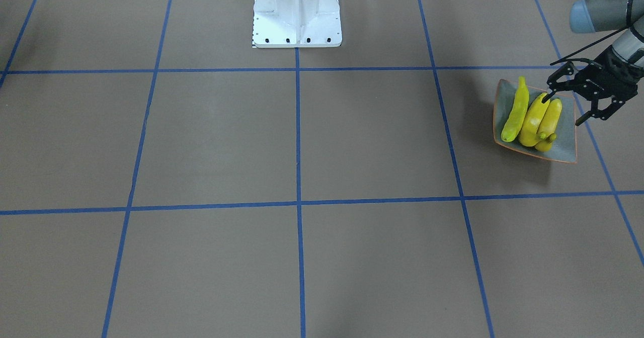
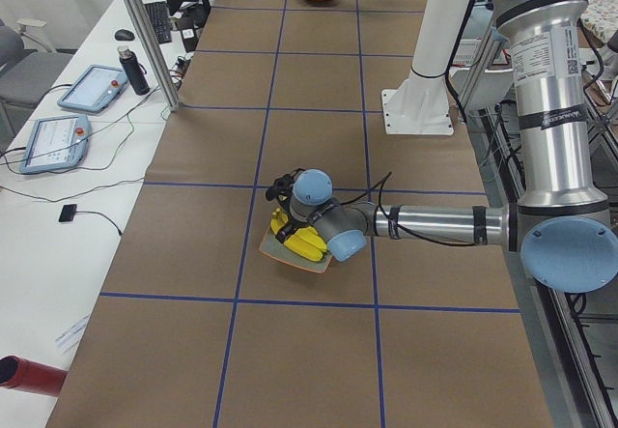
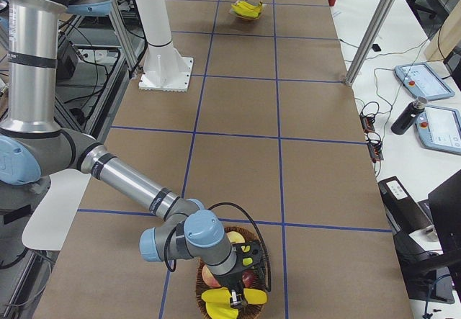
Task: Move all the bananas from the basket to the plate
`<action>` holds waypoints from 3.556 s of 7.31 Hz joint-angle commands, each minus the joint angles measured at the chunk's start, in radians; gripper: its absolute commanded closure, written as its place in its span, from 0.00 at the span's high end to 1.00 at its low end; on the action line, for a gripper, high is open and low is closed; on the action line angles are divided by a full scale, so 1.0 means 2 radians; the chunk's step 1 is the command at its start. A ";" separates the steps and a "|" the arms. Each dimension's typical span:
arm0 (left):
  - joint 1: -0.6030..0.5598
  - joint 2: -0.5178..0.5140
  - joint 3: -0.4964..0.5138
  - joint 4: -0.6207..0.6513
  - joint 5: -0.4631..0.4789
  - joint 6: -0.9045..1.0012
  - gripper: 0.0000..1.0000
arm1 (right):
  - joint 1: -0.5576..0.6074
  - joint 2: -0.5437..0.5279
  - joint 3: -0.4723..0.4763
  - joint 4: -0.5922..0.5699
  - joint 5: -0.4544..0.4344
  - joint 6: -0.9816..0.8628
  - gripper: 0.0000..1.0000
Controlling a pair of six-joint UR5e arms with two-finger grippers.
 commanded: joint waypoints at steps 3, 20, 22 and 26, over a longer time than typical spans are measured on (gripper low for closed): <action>0.001 -0.008 -0.036 -0.013 -0.002 -0.101 1.00 | 0.006 0.112 0.088 -0.219 0.111 0.017 0.00; 0.133 -0.330 -0.058 -0.056 0.003 -0.633 1.00 | -0.561 0.465 0.251 -0.215 -0.094 0.919 0.00; 0.138 -0.330 -0.057 -0.056 0.002 -0.629 1.00 | -0.562 0.471 0.253 -0.215 -0.094 0.928 0.00; 0.169 -0.330 -0.058 -0.076 0.003 -0.629 0.99 | -0.563 0.477 0.251 -0.213 -0.104 0.928 0.00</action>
